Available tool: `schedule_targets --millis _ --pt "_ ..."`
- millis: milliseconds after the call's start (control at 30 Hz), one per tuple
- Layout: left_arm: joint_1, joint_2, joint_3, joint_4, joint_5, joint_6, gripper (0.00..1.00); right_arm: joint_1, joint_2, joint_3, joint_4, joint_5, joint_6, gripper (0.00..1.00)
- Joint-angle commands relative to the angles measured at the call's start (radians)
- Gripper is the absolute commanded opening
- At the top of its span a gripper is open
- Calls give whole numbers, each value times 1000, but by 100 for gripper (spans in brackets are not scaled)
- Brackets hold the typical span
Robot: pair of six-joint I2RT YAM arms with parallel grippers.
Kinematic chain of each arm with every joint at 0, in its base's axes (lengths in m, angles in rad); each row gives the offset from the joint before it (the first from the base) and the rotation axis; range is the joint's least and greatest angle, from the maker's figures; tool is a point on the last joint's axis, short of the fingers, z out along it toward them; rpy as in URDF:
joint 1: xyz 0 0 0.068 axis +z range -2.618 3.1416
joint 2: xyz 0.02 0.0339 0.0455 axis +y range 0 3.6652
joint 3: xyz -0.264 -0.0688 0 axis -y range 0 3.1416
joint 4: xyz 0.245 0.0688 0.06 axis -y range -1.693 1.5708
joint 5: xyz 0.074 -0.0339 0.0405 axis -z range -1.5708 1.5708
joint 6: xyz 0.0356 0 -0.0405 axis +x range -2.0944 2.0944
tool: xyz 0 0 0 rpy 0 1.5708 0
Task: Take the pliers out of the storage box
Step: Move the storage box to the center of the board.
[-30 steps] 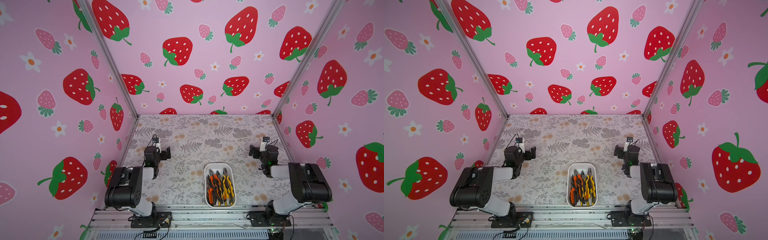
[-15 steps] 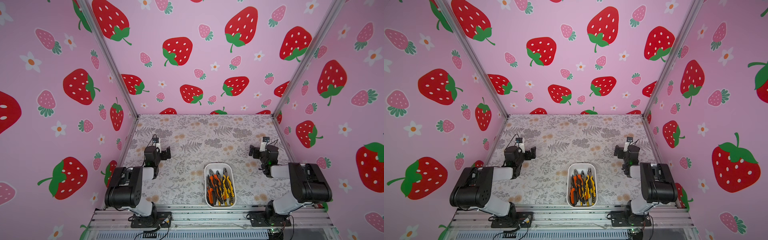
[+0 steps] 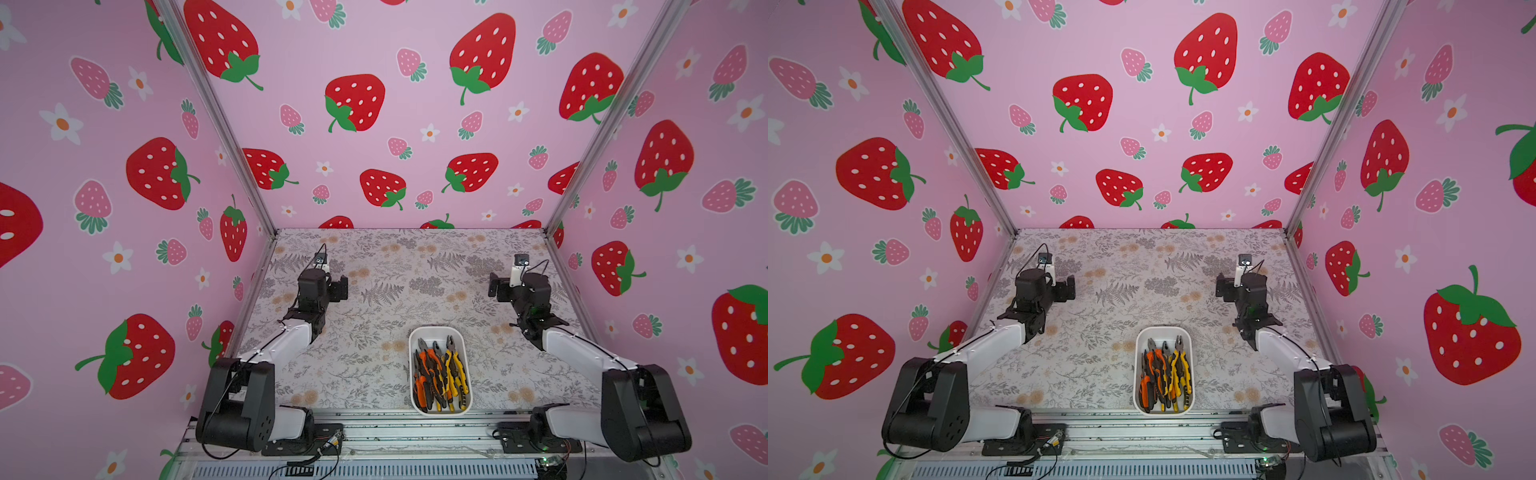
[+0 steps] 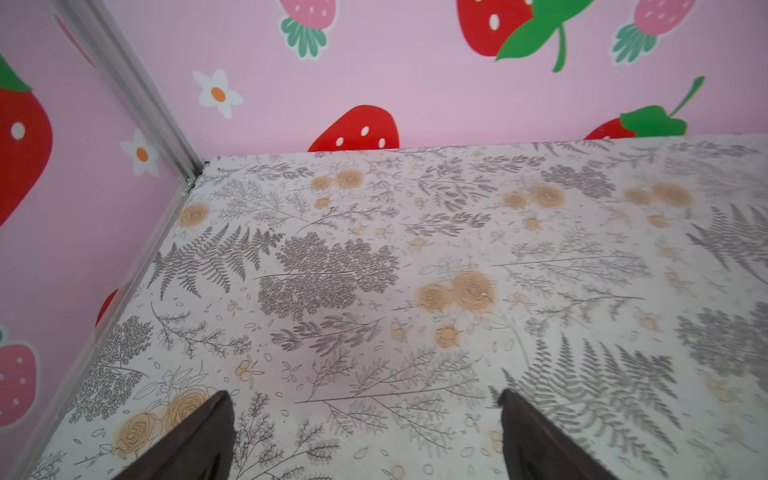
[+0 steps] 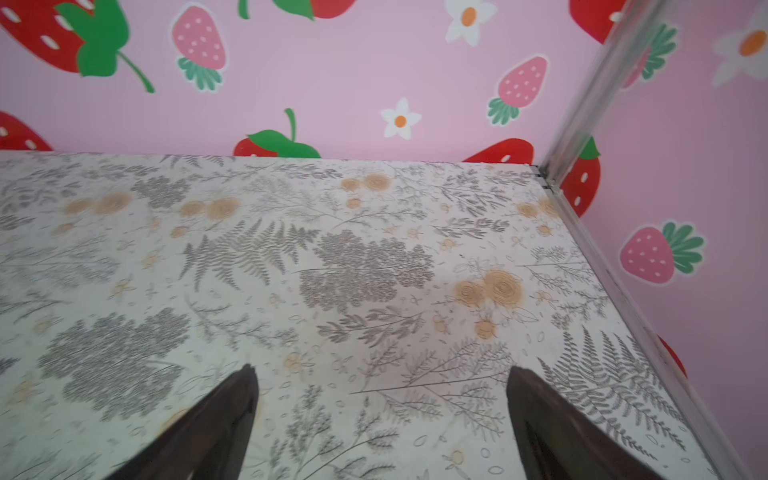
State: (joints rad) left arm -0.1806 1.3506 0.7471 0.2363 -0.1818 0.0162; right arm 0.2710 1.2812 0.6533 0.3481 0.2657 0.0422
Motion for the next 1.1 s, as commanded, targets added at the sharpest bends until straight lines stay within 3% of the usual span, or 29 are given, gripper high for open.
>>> schedule_targets --millis 0,67,133,267,467,633,800,1067 --pt "-99 -19 150 -361 -79 -22 99 112 -29 131 -386 273 113 99" --pt "-149 -11 240 -514 -66 -74 100 137 -22 256 -649 317 238 99" --pt "-187 -3 309 -645 -23 -126 100 167 -10 346 -856 325 274 99" --pt "-229 -1 356 -776 112 -244 100 204 -28 365 -988 356 381 99" --pt "-302 70 353 -876 299 -367 100 204 -22 299 -1013 192 440 99" --pt "-429 67 288 -869 250 -468 100 204 -60 218 -1010 141 493 99" --pt "-453 59 251 -856 267 -602 100 204 -133 170 -990 129 511 99" --pt "-532 131 276 -886 274 -670 100 204 -148 148 -989 93 488 99"
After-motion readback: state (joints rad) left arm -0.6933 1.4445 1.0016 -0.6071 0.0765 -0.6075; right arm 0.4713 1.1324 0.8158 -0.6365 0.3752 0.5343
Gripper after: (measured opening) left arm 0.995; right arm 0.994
